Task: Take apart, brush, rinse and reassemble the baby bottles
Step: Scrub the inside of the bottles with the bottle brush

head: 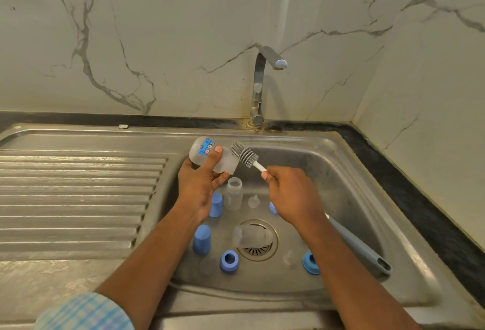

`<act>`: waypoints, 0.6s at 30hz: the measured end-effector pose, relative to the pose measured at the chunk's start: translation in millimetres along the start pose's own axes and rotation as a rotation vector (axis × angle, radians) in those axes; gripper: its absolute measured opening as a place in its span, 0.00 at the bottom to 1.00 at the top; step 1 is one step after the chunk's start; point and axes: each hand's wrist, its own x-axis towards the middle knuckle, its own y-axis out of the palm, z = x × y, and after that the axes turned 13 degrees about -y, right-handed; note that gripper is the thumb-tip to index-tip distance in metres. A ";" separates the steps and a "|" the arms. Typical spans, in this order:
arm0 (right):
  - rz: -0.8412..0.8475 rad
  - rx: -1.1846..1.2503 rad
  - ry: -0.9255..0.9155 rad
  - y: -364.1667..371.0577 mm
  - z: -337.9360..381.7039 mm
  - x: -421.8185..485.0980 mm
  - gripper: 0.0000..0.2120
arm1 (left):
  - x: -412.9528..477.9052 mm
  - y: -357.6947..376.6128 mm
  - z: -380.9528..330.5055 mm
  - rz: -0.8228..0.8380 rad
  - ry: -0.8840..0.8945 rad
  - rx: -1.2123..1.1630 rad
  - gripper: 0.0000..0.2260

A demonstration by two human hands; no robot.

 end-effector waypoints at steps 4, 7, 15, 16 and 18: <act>0.045 -0.016 -0.079 -1.4 4.7 -4.3 0.20 | 3.0 -4.1 -2.1 -0.064 0.015 -0.051 0.23; 0.031 -0.030 -0.064 0.9 10.0 -2.7 0.17 | 3.6 -5.0 -2.4 -0.065 0.006 -0.056 0.22; 0.005 -0.015 0.026 -1.5 -10.5 -0.9 0.22 | -13.4 9.1 5.4 0.129 -0.024 0.037 0.32; 0.000 -0.016 0.017 -1.9 -10.1 -1.6 0.22 | -13.8 8.8 4.1 0.126 -0.019 0.019 0.32; -0.010 -0.025 -0.007 -1.8 -6.6 -2.1 0.22 | -11.3 5.5 1.1 0.116 -0.010 -0.026 0.31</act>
